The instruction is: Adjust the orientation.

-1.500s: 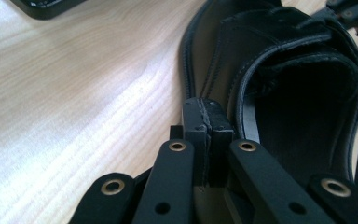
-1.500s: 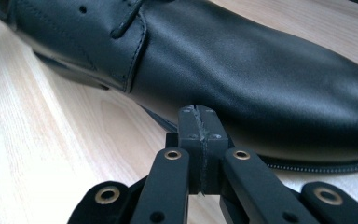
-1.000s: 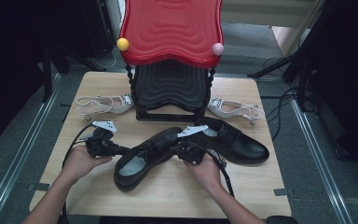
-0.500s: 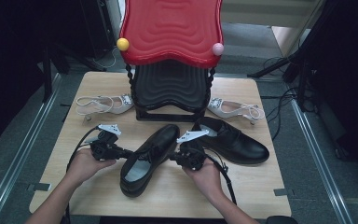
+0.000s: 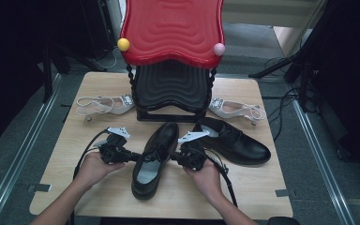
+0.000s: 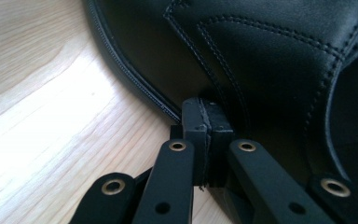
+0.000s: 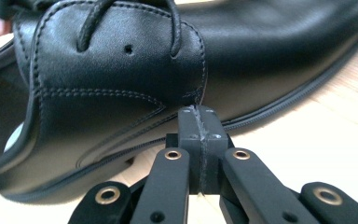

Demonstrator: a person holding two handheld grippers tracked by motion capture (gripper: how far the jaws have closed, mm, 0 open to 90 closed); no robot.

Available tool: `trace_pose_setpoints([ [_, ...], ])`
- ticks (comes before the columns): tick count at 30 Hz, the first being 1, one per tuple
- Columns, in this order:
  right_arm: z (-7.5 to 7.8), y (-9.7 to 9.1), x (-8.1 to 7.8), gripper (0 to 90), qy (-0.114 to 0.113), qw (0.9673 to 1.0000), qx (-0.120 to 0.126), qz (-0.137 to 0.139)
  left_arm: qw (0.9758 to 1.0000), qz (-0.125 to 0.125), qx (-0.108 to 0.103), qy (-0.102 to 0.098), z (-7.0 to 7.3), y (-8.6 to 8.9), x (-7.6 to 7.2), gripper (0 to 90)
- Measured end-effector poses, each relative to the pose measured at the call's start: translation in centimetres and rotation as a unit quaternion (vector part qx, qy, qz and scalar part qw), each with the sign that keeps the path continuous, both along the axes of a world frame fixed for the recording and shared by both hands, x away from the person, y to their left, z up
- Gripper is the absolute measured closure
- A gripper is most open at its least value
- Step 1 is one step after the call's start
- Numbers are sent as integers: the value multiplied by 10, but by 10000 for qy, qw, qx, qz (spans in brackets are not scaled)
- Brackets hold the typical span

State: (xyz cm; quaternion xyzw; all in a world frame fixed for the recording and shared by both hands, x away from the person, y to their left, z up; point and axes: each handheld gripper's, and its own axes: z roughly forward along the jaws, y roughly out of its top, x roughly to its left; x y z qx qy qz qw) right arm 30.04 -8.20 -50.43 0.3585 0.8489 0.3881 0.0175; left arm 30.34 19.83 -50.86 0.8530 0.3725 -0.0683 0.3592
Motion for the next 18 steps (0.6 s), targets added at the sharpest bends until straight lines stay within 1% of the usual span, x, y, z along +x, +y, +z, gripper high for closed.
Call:
trace_pose_setpoints([
  [4,1,-5,2,900,14,10000,-49,-85,10000,51,-63,7,-1,-10,-3,900],
  [6,2,-10,5,900,16,9998,-69,-160,9999,18,-102,29,-2,-15,-5,900],
  [7,2,-11,6,900,7,9998,-77,-180,9999,-39,-125,42,-2,-20,-6,900],
  [8,2,-13,7,900,-5,9998,-95,-201,9999,-39,-125,42,-2,-20,-6,900],
  [9,2,-13,7,900,-5,9998,-95,-201,9999,-61,-104,8,-2,-24,-8,900],
  [12,3,-20,11,900,-16,9994,-99,-327,10000,-21,-55,-76,-1,-38,-14,900],
  [13,3,-20,11,900,-16,9994,-99,-327,10000,-21,-55,-76,-1,-38,-14,900],
  [16,3,-25,15,900,-12,9990,-90,-443,9999,30,-143,-41,-2,-47,-16,900],
  [17,3,-27,17,900,-10,9987,-93,-495,9999,27,-147,-72,-3,-51,-17,900],
  [18,3,-27,17,900,-10,9987,-93,-495,9999,27,-147,-72,-3,-51,-17,900],
])
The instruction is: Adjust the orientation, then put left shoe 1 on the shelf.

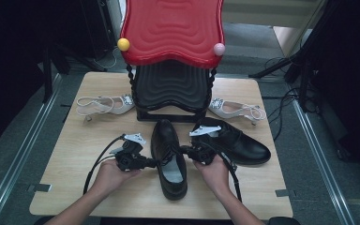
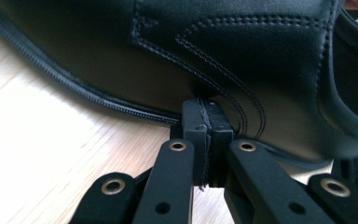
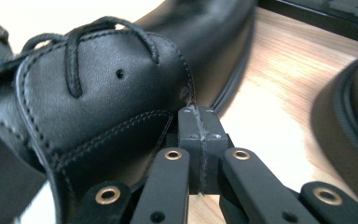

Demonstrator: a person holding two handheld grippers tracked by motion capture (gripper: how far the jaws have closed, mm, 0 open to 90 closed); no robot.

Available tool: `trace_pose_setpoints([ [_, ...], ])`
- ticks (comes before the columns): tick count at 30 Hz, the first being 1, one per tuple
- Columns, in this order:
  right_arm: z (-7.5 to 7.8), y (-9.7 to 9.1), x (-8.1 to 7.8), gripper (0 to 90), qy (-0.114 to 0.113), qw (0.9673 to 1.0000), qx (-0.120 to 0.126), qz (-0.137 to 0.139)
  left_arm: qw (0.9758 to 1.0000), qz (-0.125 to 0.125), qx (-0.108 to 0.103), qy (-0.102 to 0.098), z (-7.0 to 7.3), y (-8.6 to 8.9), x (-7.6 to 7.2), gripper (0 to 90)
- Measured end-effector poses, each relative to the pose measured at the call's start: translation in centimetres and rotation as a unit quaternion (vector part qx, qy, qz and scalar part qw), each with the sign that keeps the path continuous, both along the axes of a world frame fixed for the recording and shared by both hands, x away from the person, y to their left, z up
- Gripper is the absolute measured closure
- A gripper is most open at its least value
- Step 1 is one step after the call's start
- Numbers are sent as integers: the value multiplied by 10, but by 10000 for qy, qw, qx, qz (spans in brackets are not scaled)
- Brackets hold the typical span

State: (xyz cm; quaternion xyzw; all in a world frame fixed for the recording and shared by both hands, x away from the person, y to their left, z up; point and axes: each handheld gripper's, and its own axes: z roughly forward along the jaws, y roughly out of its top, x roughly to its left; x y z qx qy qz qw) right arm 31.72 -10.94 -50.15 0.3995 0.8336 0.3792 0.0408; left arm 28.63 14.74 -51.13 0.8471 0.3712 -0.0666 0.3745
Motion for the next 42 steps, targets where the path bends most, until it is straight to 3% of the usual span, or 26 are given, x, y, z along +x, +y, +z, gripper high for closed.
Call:
trace_pose_setpoints([
  [2,0,-2,2,900,-52,10000,-36,-56,9997,94,-205,120,-2,-4,1,900],
  [7,0,-7,7,900,-72,9999,-18,-142,9995,85,-297,76,-4,-8,2,900],
  [10,2,-11,9,900,-106,9998,86,-140,9998,-21,-180,19,-4,-5,3,897],
  [11,5,-14,8,900,-169,9997,77,-155,9998,11,-204,-68,-2,-2,2,844],
  [14,8,-19,8,900,-86,9996,186,-178,9995,46,-253,-205,5,7,3,819],
  [17,13,-26,5,845,42,9992,351,-169,9992,80,-359,-148,11,18,7,790],
  [22,24,-31,-6,758,98,9990,421,-110,9989,-47,-433,-182,25,26,9,867],
  [24,29,-34,-12,727,149,9987,470,-115,9991,-109,-364,-195,29,27,8,900],
  [28,36,-38,-20,698,198,9981,572,-134,9988,-135,-428,-194,33,29,9,900],
  [35,45,-42,-29,690,219,9975,656,-157,9983,-153,-497,-275,45,31,12,900],
  [42,55,-39,-39,703,407,9960,785,-87,9971,-105,-607,-457,66,33,22,900],
])
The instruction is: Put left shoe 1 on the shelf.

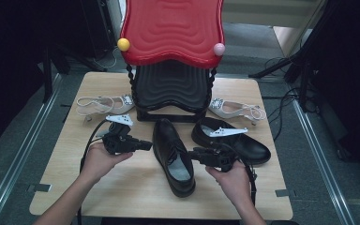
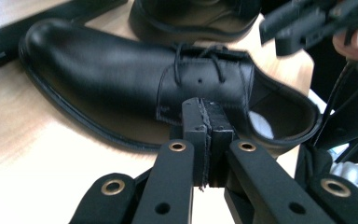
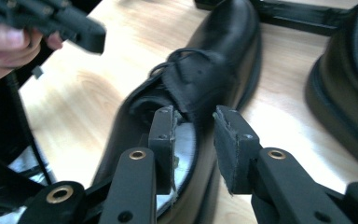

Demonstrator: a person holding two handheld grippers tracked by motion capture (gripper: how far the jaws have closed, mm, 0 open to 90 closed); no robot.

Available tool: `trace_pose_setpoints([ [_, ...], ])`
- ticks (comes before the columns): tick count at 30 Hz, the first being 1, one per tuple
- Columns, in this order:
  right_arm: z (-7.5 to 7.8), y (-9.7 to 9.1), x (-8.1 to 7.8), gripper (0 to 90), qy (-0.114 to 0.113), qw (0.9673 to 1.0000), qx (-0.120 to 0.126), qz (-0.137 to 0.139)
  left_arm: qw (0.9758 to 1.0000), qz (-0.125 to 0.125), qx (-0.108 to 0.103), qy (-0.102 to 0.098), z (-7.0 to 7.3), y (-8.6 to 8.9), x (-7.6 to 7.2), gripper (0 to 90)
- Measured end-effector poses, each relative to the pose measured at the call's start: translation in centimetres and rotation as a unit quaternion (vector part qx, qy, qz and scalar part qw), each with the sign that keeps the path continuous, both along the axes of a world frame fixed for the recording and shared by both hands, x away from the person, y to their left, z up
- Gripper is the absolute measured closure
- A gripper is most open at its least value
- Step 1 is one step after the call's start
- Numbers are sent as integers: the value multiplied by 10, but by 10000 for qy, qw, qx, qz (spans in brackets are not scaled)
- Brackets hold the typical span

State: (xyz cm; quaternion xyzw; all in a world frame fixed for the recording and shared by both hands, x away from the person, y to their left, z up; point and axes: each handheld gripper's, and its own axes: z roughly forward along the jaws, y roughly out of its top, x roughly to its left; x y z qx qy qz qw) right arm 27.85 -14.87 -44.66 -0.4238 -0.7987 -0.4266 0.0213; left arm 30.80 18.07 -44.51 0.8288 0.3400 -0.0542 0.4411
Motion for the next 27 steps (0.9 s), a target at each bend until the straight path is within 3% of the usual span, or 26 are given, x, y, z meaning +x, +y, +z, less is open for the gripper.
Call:
trace_pose_setpoints([
  [4,3,7,-6,698,72,9999,37,100,10000,6,59,-54,15,3,7,900],
  [13,1,26,-12,659,311,9987,-65,402,9994,-10,-44,-353,59,8,21,900],
  [27,-11,55,-10,629,442,9954,-474,703,9977,-15,-59,-678,116,2,52,900],
])
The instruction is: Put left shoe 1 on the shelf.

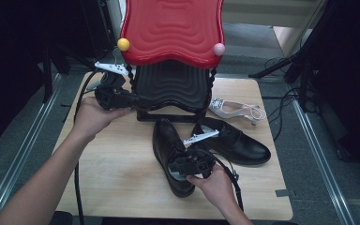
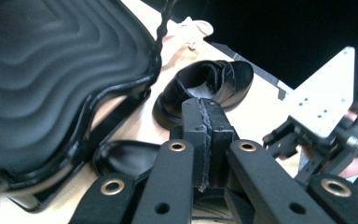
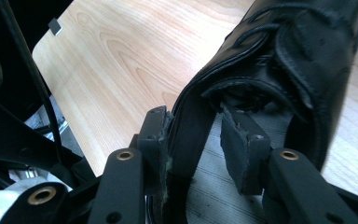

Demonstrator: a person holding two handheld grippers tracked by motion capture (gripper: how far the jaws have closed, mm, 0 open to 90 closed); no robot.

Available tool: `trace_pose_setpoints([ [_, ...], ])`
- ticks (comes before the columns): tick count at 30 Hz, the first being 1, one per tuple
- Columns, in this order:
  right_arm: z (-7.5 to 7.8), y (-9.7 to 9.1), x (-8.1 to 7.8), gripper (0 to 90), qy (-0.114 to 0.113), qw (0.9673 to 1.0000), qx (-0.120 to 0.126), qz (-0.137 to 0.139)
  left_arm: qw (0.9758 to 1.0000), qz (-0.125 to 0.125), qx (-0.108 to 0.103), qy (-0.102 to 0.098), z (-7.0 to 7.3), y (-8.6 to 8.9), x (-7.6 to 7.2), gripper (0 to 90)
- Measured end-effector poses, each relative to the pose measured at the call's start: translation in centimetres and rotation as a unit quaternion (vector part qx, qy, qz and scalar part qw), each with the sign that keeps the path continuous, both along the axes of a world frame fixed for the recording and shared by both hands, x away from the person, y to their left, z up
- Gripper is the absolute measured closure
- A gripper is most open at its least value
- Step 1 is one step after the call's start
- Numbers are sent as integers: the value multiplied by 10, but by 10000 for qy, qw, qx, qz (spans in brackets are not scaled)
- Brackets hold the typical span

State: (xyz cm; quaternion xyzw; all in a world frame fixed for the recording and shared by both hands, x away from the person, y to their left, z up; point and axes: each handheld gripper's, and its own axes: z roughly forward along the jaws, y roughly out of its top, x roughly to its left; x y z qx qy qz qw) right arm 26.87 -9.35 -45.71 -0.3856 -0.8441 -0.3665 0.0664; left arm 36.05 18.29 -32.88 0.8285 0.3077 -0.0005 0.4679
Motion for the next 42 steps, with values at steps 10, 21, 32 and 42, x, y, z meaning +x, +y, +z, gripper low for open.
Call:
trace_pose_setpoints([
  [10,-5,15,2,621,113,9998,-132,115,9999,-101,27,-82,30,-8,19,900],
  [21,-19,42,8,623,178,9982,-547,177,9994,-33,-72,-352,76,-9,50,900],
  [32,-22,44,17,735,432,9969,-634,155,9967,196,120,-784,101,-29,82,900],
  [42,-12,26,18,862,326,9983,-484,43,9967,262,301,-705,101,-41,100,900],
])
